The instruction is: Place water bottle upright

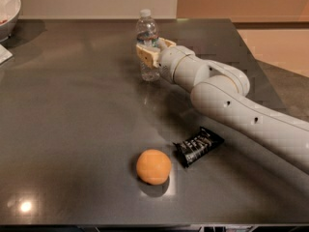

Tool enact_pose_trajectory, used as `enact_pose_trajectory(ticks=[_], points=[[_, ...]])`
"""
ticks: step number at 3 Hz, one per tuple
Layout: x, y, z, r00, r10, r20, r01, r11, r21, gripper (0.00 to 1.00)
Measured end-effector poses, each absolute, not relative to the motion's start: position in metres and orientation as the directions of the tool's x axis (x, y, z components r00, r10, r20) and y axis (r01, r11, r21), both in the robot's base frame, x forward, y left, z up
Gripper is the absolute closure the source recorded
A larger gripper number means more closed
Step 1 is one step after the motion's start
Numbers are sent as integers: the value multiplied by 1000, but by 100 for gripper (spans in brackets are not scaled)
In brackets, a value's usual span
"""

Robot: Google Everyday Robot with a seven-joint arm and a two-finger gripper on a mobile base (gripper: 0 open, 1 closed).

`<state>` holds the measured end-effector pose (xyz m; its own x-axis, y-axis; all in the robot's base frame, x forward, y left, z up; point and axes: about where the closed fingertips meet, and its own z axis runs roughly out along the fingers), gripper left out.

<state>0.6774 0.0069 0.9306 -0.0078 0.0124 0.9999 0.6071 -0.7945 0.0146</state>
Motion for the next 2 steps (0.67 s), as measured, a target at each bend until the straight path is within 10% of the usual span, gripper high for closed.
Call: enact_pose_trajectory(ticks=[2], points=[[677, 2, 922, -20, -8, 1000, 611, -791, 6, 82]])
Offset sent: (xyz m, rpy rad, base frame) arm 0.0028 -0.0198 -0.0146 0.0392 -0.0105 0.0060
